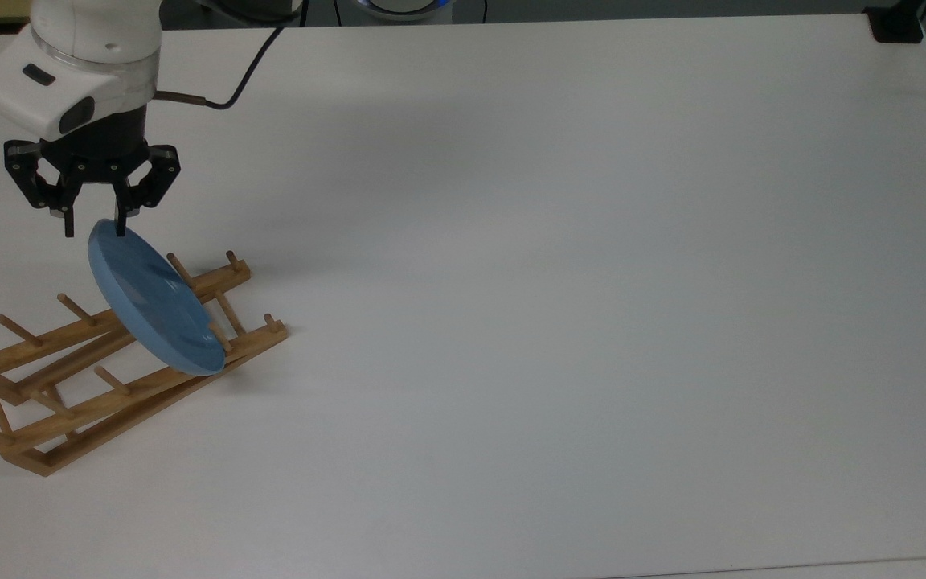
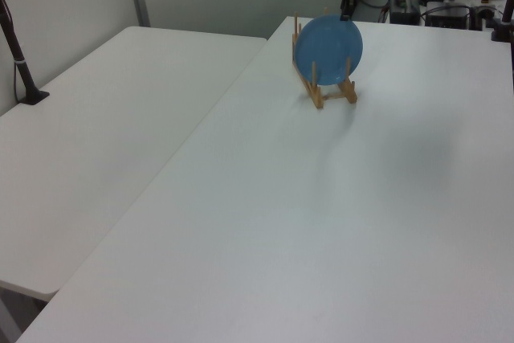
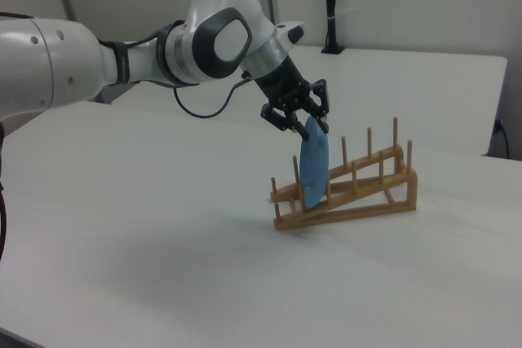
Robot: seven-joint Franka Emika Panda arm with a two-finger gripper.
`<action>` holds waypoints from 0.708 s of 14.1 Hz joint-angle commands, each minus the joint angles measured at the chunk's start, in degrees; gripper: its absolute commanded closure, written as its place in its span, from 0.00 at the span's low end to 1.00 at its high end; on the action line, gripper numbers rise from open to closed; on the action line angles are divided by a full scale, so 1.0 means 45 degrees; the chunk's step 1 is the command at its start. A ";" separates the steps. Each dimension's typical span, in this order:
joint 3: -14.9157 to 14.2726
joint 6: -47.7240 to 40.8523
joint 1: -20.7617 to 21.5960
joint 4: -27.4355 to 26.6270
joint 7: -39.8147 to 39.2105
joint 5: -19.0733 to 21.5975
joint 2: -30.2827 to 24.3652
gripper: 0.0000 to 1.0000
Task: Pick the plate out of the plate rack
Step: 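Lower the gripper onto the plate rim and close on it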
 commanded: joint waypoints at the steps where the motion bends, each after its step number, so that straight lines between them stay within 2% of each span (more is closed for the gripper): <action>1: -0.0017 0.0333 0.0195 -0.0110 0.0142 -0.0597 0.0033 0.62; 10: -0.0017 0.0978 0.0137 -0.0129 0.0162 -0.1224 0.0073 0.71</action>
